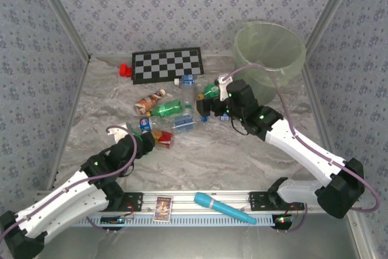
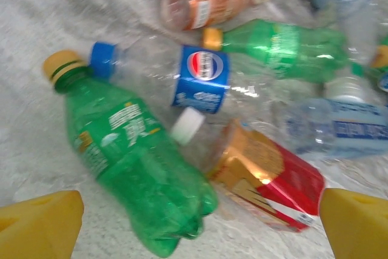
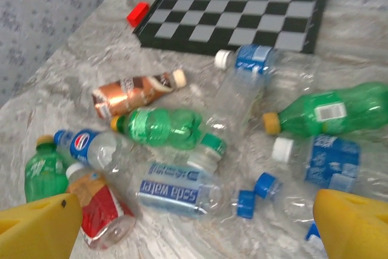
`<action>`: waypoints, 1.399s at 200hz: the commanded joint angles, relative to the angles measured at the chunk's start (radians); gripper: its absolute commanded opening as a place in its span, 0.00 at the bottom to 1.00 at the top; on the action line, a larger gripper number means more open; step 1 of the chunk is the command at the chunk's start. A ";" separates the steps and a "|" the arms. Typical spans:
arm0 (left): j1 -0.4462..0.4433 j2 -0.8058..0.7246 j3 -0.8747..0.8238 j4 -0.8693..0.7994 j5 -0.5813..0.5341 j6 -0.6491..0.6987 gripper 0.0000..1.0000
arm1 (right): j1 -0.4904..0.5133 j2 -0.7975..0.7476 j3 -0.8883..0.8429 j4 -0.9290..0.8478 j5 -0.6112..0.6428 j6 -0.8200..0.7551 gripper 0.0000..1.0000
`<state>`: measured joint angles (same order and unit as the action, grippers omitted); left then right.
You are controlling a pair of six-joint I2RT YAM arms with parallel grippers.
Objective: Put the plastic bottles in the bin
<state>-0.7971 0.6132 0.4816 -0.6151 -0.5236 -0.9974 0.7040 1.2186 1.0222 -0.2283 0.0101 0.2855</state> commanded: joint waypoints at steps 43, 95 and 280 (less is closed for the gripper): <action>0.155 0.226 0.084 -0.092 0.107 -0.100 0.96 | 0.064 -0.025 -0.223 0.303 -0.119 -0.085 1.00; 0.232 0.338 0.095 0.031 0.228 -0.104 0.84 | 0.071 -0.073 -0.356 0.417 -0.115 -0.098 1.00; 0.274 0.302 0.028 0.023 0.250 -0.069 0.46 | 0.062 -0.108 -0.476 0.532 -0.076 -0.065 0.99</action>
<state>-0.5289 1.0180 0.5224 -0.5377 -0.2550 -1.1103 0.7704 1.1015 0.5678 0.2592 -0.0822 0.2127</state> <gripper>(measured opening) 0.602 0.995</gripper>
